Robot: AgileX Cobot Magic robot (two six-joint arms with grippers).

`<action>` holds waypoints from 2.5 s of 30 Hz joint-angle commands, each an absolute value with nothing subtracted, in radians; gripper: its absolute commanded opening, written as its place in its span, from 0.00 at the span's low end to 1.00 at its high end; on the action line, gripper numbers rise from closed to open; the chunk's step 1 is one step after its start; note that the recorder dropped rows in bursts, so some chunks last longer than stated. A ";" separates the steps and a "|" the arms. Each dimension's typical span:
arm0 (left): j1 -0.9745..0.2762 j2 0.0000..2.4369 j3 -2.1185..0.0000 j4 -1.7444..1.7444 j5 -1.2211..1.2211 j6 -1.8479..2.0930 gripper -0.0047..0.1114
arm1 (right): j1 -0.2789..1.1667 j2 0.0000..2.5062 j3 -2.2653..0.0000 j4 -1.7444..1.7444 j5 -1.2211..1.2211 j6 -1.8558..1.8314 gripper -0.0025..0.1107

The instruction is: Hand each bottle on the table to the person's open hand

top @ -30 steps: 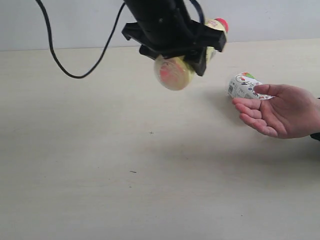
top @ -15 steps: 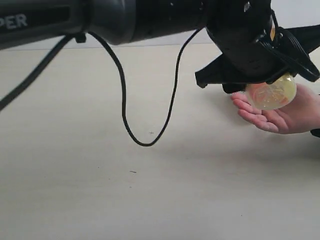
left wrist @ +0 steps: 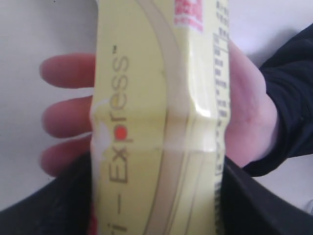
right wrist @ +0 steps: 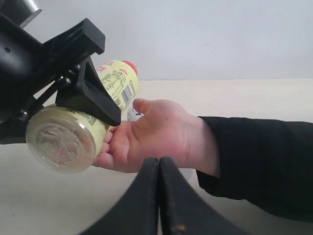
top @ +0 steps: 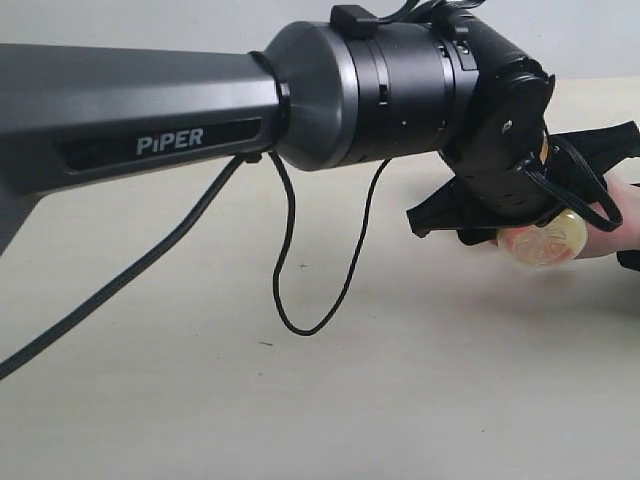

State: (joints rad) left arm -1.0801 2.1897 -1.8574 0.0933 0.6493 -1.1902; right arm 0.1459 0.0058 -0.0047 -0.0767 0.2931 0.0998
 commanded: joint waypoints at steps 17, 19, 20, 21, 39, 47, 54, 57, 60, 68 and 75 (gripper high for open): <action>-1.089 2.193 -1.861 0.066 0.619 -1.072 0.78 | 0.145 0.000 0.000 -0.078 0.284 0.098 0.02; -1.089 2.193 -1.861 0.066 0.619 -1.065 0.78 | 0.145 0.000 0.000 -0.078 0.284 0.098 0.02; -1.089 2.193 -1.861 0.066 0.619 -1.056 0.78 | 0.145 0.000 0.000 -0.078 0.284 0.098 0.02; -1.089 2.193 -1.861 0.066 0.619 -1.051 0.78 | 0.145 0.000 0.000 -0.078 0.284 0.098 0.02; -1.046 1.981 -1.861 0.077 0.800 -0.700 0.77 | 0.145 0.000 0.000 -0.078 0.284 0.100 0.02; -1.046 1.881 -1.861 0.174 1.049 -0.420 0.53 | 0.145 0.000 0.000 -0.078 0.284 0.100 0.02; -1.046 1.868 -1.857 0.366 1.221 -0.393 0.05 | 0.145 0.000 0.000 -0.078 0.284 0.100 0.02; -1.046 1.853 -1.815 0.398 1.221 -0.364 0.05 | 0.145 0.000 0.000 -0.078 0.284 0.100 0.02; -1.041 1.824 -1.734 0.416 1.152 -0.343 0.04 | 0.145 0.000 0.000 -0.078 0.284 0.100 0.02; -0.823 1.661 -1.328 0.203 0.716 -0.236 0.04 | 0.145 0.000 0.000 -0.078 0.284 0.100 0.02; -0.654 1.509 -0.897 0.077 0.148 -0.233 0.04 | 0.145 0.000 0.000 -0.078 0.284 0.100 0.02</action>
State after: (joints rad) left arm -0.6743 1.5546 -0.9836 0.1009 0.3368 -0.2137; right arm 0.1459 0.0058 -0.0047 -0.0767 0.2931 0.0998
